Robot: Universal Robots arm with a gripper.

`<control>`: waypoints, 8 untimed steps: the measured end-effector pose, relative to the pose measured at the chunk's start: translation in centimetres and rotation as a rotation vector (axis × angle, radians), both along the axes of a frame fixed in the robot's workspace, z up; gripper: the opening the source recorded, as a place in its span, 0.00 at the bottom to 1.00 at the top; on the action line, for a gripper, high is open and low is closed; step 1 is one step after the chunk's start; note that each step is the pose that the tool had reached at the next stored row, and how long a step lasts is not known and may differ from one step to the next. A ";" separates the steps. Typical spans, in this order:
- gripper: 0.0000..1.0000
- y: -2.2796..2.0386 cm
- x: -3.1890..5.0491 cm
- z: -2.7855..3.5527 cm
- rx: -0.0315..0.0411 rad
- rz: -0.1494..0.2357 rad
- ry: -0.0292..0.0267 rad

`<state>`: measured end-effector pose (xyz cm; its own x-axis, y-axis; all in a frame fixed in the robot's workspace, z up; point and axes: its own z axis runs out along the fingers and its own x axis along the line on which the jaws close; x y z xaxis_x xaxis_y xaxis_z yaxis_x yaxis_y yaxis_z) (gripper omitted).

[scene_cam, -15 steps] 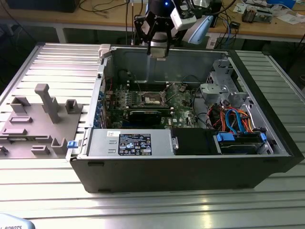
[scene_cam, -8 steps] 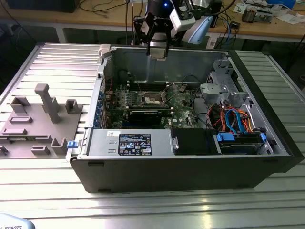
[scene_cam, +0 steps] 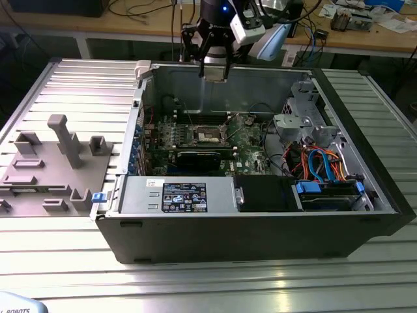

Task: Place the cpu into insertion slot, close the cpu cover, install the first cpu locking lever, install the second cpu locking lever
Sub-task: 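Place the cpu into insertion slot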

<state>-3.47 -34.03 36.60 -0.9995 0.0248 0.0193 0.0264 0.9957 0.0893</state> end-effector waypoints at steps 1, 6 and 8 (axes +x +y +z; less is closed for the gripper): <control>0.55 0.00 -0.02 -0.06 0.0000 0.000 0.0000; 0.55 0.00 -0.07 -0.38 0.0000 0.000 0.0000; 0.55 0.00 -0.07 -0.46 0.0000 0.000 0.0000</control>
